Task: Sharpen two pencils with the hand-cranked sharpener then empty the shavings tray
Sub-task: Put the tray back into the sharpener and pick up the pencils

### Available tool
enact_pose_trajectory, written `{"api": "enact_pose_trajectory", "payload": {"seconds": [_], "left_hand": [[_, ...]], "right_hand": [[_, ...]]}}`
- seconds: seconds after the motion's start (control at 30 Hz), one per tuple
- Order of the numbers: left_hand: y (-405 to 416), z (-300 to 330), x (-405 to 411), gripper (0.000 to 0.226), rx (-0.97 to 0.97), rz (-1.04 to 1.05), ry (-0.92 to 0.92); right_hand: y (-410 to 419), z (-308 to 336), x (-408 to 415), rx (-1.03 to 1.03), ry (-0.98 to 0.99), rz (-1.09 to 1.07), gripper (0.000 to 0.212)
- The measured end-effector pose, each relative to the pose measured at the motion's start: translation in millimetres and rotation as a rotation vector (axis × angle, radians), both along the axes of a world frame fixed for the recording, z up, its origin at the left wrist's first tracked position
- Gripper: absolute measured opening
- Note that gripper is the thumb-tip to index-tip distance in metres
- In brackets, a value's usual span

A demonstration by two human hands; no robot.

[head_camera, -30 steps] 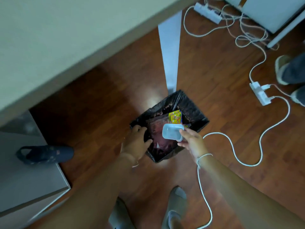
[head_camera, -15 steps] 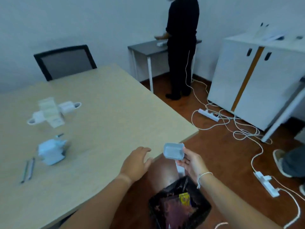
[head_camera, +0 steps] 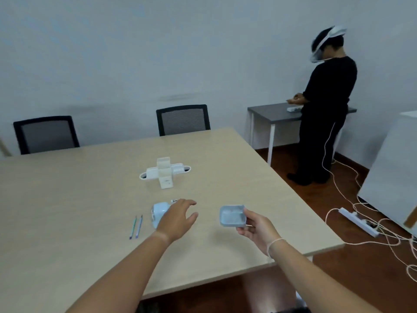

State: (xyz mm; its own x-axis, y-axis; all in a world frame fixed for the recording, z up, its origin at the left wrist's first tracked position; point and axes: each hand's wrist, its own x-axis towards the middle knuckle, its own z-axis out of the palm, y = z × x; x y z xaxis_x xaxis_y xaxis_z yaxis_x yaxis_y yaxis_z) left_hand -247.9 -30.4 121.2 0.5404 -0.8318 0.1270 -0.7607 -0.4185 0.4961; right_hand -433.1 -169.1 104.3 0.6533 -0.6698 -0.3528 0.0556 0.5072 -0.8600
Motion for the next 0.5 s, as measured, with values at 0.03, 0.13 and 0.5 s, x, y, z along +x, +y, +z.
{"api": "enact_pose_trajectory", "payload": {"seconds": [0.03,0.13,0.5], "left_hand": [[4.4,-1.9,13.0,0.037,0.001,0.017,0.002],[11.9,-12.7,56.6,0.037,0.038,0.026,-0.002],[11.6,-56.9,193.5,0.066,0.315,-0.148,0.006]], "right_hand": [[3.4,-4.9,12.9,0.006,0.012,0.01,0.018],[11.1,-23.0,52.5,0.016,0.059,0.024,0.018],[30.4,-100.0,189.2,0.077,0.27,-0.06,0.015]]}}
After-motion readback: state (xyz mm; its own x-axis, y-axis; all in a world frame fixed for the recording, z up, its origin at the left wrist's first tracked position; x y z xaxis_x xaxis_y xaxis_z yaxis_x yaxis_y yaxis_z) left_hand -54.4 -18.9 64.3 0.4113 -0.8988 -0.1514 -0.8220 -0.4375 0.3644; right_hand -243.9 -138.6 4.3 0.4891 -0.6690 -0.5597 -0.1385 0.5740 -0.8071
